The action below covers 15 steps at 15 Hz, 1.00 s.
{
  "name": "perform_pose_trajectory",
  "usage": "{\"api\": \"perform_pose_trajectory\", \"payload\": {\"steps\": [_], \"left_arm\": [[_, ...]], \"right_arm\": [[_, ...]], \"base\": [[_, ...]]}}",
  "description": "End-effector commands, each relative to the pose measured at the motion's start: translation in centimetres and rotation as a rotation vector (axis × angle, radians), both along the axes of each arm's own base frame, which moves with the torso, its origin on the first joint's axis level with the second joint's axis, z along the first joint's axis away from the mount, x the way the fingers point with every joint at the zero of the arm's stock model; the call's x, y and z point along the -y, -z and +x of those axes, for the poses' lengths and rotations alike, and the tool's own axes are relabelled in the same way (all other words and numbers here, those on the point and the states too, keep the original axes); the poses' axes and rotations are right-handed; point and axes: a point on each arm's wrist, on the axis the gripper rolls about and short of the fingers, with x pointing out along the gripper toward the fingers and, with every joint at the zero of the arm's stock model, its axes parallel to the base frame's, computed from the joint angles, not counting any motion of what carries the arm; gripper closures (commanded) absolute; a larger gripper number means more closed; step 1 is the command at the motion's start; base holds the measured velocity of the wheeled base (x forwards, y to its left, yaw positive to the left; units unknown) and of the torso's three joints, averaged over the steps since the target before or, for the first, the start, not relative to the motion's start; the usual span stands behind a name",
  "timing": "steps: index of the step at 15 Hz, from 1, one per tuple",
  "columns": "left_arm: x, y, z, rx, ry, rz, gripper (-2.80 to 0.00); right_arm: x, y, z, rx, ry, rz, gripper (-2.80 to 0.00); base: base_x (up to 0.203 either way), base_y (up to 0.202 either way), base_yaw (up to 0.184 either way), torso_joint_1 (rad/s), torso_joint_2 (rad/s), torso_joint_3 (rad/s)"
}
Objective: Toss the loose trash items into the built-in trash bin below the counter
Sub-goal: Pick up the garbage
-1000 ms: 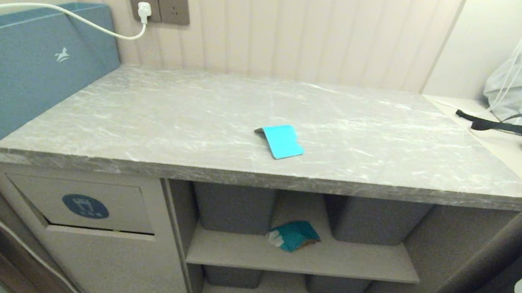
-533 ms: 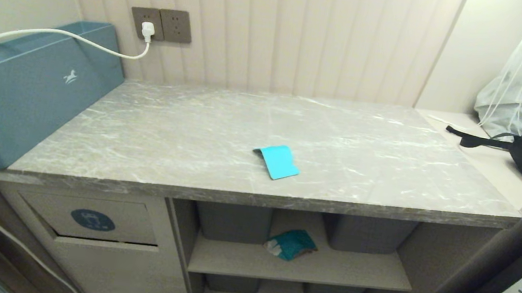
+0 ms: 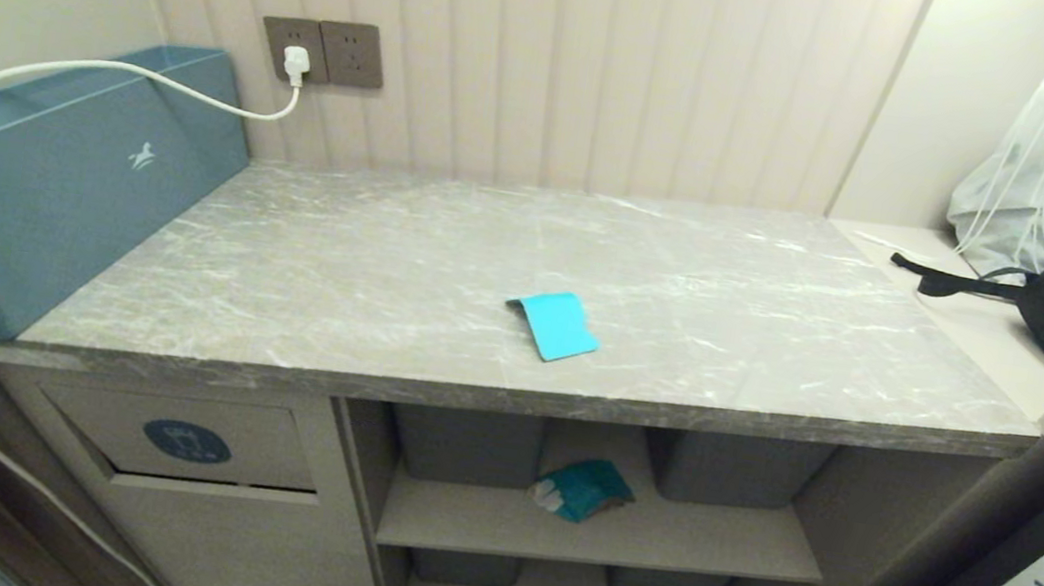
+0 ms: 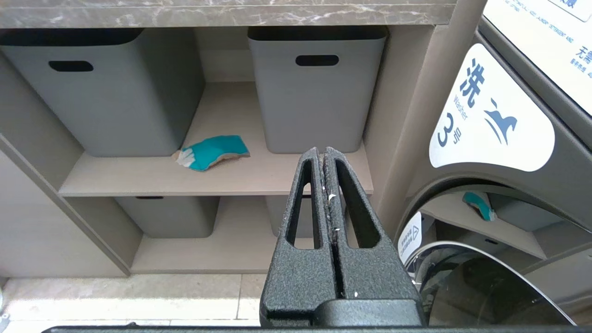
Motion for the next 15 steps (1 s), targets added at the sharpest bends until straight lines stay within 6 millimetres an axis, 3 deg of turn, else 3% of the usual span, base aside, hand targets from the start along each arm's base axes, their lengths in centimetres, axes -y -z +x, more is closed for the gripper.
{"api": "perform_pose_trajectory", "payload": {"steps": [1, 3, 6, 8, 11, 15], "left_arm": [[0.8, -2.7, 5.6, -0.235, 0.145, -0.157, -2.8], [1.9, -5.8, 9.6, -0.393, 0.254, -0.334, -2.8], [5.6, -8.7, 15.4, -0.634, 0.381, -0.525, -2.8], [9.8, -8.3, 19.7, -0.793, 0.364, -0.597, -2.8], [15.4, -6.1, 25.6, -0.895, 0.298, -0.683, -2.8], [19.8, -2.2, 31.3, -0.864, 0.178, -0.669, -2.8]], "right_arm": [[0.0, 0.0, 0.0, 0.002, -0.001, 0.0, 0.0], [0.0, 0.0, 0.0, 0.002, 0.0, 0.0, 0.0], [0.0, 0.0, 0.0, 0.002, -0.001, 0.0, 0.0], [0.0, 0.0, 0.0, 0.002, 0.0, 0.0, 0.0], [0.0, 0.0, 0.0, 0.001, 0.0, 0.0, 0.0], [0.0, 0.0, 0.0, 0.0, -0.001, 0.0, 0.0]], "base": [[0.0, 0.0, 0.0, 0.0, 0.0, 0.0], [0.0, 0.0, 0.0, 0.0, 0.0, 0.0], [0.0, 0.0, 0.0, 0.0, 0.0, 0.0], [0.0, 0.0, 0.0, 0.0, 0.0, 0.0], [0.0, 0.0, 0.0, 0.0, 0.0, 0.0], [0.0, 0.0, 0.0, 0.0, 0.0, 0.0]]}}
